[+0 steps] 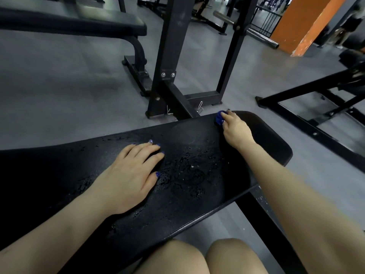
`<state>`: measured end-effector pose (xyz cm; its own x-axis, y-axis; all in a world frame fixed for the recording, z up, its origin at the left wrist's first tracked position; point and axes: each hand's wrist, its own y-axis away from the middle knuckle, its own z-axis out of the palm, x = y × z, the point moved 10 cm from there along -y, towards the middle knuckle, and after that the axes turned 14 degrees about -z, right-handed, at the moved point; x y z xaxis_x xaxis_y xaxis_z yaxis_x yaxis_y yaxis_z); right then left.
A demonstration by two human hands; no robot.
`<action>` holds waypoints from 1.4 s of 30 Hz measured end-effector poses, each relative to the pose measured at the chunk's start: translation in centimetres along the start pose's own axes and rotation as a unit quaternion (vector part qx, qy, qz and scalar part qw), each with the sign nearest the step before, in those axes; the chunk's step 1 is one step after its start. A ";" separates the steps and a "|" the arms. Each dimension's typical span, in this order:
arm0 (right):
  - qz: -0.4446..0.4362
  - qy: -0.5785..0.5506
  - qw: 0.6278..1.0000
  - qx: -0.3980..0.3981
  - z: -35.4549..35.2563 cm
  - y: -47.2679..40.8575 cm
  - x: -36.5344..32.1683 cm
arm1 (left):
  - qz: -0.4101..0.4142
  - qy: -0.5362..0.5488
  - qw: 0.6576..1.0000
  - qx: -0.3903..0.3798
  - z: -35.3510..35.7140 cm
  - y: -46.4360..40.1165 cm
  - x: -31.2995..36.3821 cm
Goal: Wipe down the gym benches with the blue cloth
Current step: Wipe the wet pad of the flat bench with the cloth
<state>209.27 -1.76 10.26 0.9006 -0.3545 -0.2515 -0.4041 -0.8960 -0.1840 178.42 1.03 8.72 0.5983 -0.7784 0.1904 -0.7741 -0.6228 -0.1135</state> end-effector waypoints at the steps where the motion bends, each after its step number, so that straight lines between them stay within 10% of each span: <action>1: 0.013 0.010 1.000 0.005 0.1 1.3 -0.3 | 0.001 0.000 1.000 0.001 0.0 0.0 0.0; 11: -0.136 -0.016 0.989 -0.059 -1.5 18.1 -6.5 | 0.002 -0.002 1.000 0.002 0.1 0.0 0.1; 21: -0.010 -0.009 0.999 -0.042 0.1 3.7 -0.9 | -0.002 -0.005 1.000 -0.003 0.1 0.0 0.1; 29: -0.155 -0.054 0.979 -0.120 4.2 -3.6 -10.0 | -0.002 -0.014 1.000 -0.008 0.1 0.0 -0.1; 38: -0.278 -0.080 0.952 -0.096 0.4 8.1 -7.8 | -0.001 -0.006 1.000 -0.001 0.1 -0.1 -0.1; 42: -0.167 -0.059 0.982 -0.063 -2.1 9.8 -1.7 | 0.000 -0.001 1.000 0.002 0.2 -0.1 0.0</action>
<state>204.14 -10.49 10.92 0.9516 -0.0087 -0.3072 -0.0596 -0.9858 -0.1569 178.56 1.07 8.57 0.5985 -0.7785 0.1890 -0.7735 -0.6230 -0.1165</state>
